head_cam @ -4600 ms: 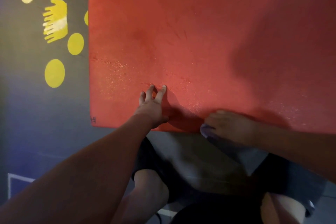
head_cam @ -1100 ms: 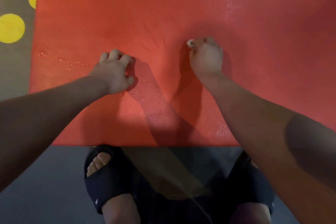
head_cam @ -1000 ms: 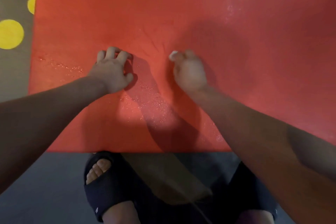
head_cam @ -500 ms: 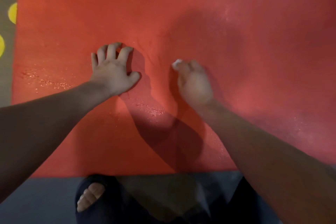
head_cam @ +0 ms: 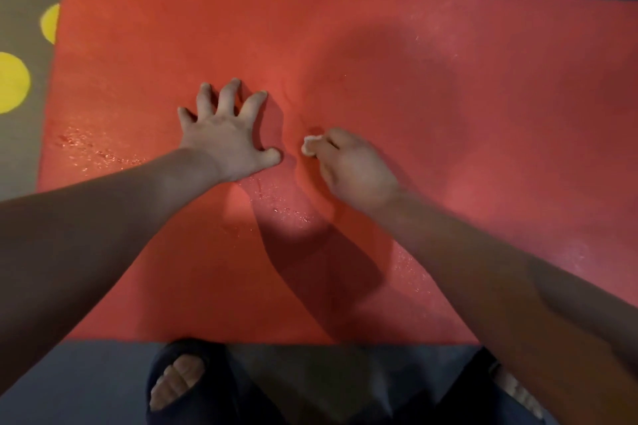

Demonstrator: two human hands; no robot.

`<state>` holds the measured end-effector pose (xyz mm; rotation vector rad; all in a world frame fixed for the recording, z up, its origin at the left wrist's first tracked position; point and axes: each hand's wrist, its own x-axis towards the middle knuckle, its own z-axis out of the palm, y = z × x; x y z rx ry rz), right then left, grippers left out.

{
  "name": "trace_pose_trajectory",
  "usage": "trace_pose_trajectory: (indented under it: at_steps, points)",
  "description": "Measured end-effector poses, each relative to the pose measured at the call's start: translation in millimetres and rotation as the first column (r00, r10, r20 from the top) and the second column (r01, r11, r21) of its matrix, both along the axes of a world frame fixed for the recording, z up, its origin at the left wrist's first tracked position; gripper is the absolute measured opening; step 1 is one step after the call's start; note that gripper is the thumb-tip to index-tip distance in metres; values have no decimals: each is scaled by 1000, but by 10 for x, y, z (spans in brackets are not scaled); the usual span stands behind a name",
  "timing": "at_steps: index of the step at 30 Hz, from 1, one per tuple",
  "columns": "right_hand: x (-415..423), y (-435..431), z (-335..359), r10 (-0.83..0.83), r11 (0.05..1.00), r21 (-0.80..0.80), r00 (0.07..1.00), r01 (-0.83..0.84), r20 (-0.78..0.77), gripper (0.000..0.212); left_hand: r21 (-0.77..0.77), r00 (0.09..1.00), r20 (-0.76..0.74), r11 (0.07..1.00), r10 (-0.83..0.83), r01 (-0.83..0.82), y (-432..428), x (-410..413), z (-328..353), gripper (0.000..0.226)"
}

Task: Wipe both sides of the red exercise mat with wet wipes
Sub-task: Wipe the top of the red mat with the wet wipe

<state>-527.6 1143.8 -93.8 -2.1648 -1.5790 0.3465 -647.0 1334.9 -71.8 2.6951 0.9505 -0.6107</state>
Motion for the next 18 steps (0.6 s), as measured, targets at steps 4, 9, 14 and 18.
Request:
trace_pose_trajectory:
  at_steps: [4,9,14,18]
  points:
    - [481,-19,-12,-220,975,49,970,216,102,33,-29,1000,-10,999,14,-15,68,16,59,103]
    - [568,195,-25,-585,811,89,808,579,71,37,-50,995,-67,995,79,-82,164,131,124,122]
    - [160,184,47,-10,999,32,1000,9,13,31,-127,972,-194,980,129,-156,278,242,145,136]
    - [785,215,85,-368,929,10,922,369,122,36,-100,970,-221,987,101,-126,271,273,138,136]
